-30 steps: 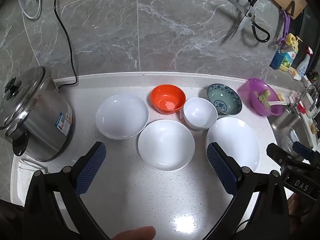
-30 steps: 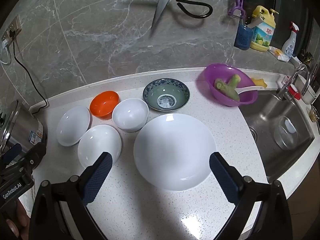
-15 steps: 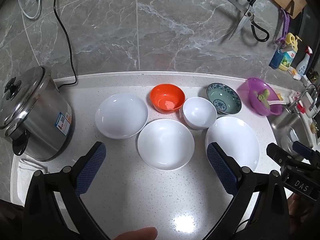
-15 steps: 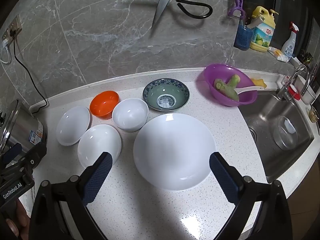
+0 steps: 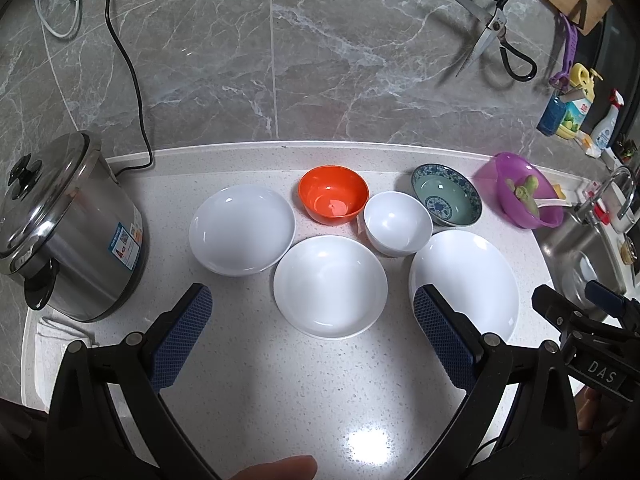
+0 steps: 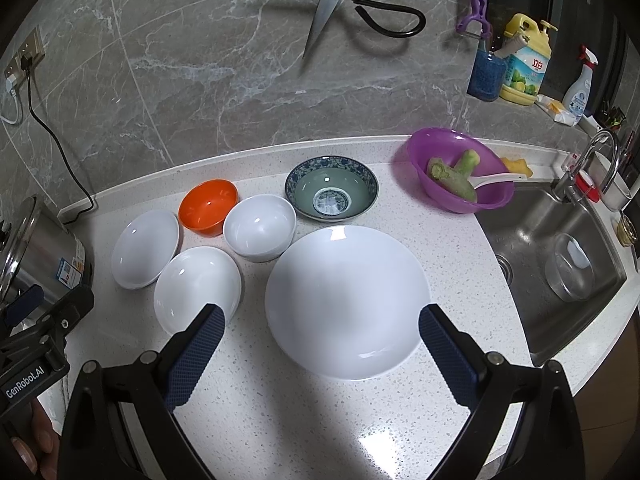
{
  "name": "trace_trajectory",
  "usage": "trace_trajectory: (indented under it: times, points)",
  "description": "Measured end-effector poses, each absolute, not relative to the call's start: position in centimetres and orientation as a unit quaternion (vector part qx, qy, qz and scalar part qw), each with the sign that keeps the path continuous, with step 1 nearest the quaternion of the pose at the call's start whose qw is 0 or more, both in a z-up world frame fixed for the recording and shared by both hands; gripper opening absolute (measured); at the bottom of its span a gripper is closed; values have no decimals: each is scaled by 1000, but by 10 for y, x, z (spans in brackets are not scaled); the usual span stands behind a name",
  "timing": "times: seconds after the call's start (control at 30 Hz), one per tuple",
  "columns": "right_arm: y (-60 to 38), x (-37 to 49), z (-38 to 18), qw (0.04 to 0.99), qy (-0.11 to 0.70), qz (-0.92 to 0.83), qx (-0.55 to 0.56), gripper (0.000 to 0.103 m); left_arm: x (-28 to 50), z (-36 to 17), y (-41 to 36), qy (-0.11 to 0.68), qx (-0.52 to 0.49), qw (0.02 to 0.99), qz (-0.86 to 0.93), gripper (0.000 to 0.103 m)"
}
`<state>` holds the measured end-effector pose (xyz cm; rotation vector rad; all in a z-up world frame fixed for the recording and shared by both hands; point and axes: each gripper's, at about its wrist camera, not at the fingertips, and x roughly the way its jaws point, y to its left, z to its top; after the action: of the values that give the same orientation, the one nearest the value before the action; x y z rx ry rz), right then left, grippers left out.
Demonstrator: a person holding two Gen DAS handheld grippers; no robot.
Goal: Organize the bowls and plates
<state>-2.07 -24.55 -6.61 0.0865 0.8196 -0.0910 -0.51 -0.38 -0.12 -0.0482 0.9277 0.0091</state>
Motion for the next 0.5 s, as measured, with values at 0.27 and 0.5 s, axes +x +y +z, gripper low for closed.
trace_trajectory:
  times: [0.27,0.5]
  points:
    - [-246,-21,-66,915,398,-44,42,100,-5,-1,-4,447,-23,894,4,102]
    - [-246,-20,-66,915,398,-44,41,100,-5,-1,-5,448,-23,894,4,102]
